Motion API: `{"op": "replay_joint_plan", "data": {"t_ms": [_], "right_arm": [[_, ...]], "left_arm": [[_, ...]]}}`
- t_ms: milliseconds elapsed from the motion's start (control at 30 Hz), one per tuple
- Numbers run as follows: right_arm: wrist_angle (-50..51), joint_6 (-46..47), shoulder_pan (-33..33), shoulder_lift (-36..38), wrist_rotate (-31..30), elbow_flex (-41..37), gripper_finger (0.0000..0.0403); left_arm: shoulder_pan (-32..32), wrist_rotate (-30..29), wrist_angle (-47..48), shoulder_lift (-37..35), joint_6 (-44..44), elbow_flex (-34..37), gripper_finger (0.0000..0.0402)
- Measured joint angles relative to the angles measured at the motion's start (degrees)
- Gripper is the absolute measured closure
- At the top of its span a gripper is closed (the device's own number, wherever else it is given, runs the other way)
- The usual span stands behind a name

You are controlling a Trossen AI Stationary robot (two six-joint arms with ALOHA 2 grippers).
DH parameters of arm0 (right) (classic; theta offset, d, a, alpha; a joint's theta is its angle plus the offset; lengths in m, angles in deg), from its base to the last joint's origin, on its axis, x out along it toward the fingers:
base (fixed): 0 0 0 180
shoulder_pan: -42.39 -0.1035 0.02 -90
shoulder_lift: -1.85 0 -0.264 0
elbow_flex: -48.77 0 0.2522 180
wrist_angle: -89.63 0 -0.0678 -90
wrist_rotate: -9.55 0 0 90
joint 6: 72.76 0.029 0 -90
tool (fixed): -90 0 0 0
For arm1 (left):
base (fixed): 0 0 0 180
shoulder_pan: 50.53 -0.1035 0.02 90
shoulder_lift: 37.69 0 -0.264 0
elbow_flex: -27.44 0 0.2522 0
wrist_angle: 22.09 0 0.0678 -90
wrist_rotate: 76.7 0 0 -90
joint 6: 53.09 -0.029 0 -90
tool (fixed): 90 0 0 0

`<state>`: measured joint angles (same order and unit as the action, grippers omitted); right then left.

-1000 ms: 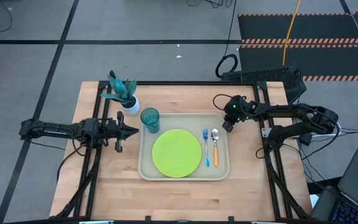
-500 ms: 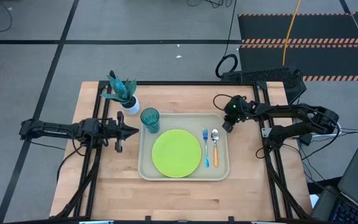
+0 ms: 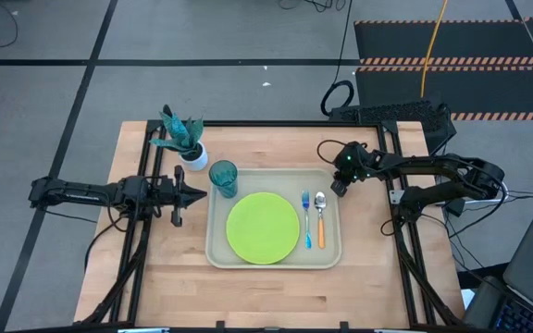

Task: Pick and place plate/cup/fork/spoon on tray
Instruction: Adjust the white food tray

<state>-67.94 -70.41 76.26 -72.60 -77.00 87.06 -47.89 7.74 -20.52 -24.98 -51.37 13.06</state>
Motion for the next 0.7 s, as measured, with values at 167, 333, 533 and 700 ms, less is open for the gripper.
{"op": "replay_joint_plan", "data": {"t_ms": [167, 333, 533, 700], "right_arm": [[0.1, 0.0, 0.0, 0.0, 0.0, 0.0, 0.0323], [1.1, 0.0, 0.0, 0.0, 0.0, 0.0, 0.0323], [1.3, 0.6, -0.1, 0.0, 0.1, 0.0, 0.0323], [1.5, 1.5, -1.0, 0.0, 0.8, 0.0, 0.0323]], "left_arm": [[0.0, 0.0, 0.0, 0.0, 0.0, 0.0, 0.0380], [0.0, 0.0, 0.0, 0.0, 0.0, 0.0, 0.0380], [0.0, 0.0, 0.0, 0.0, 0.0, 0.0, 0.0380], [0.0, 0.0, 0.0, 0.0, 0.0, 0.0, 0.0380]]}}
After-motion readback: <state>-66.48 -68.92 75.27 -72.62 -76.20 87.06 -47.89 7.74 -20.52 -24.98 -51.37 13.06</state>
